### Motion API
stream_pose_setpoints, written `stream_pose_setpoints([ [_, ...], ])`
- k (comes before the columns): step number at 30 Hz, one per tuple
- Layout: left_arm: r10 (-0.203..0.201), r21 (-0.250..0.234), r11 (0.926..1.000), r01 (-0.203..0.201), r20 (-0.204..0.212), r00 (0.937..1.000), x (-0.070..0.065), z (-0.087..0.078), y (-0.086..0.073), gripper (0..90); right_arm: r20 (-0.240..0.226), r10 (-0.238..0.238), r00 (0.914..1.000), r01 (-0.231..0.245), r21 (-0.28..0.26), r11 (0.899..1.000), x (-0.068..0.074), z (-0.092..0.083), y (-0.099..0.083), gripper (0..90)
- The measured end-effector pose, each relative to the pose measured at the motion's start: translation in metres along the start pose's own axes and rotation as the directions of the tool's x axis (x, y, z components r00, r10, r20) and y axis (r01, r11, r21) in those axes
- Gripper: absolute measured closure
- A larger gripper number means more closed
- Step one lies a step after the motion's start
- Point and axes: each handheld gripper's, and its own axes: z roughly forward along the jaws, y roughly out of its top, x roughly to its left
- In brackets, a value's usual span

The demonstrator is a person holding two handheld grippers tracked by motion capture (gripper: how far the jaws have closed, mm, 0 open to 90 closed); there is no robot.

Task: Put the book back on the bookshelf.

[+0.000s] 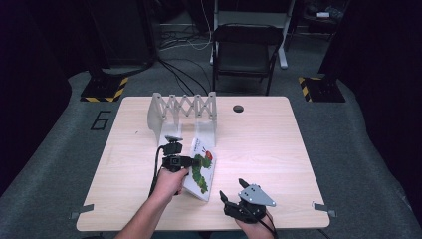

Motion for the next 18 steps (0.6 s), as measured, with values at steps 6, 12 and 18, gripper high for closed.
stream_pose_setpoints([
  [6, 0.045, 0.011, 0.9989, -0.045, -0.016, 0.9989, -0.002, -0.006, 0.001, 77.1, 0.021, 0.021, 0.9996, -0.021, -0.02, 1.0, -0.006, -0.003, 0.002, 24.9],
  [12, 0.105, 0.003, 0.9944, -0.106, -0.095, 0.9899, -0.009, -0.016, 0.001, 77.2, 0.014, 0.014, 0.9998, -0.014, -0.03, 0.999, -0.007, -0.004, 0.003, 25.3],
  [18, 0.157, -0.006, 0.9869, -0.162, -0.194, 0.9684, -0.008, -0.038, 0.008, 77.1, 0.023, 0.039, 0.999, -0.038, -0.041, 0.998, -0.01, -0.006, 0.005, 26.0],
])
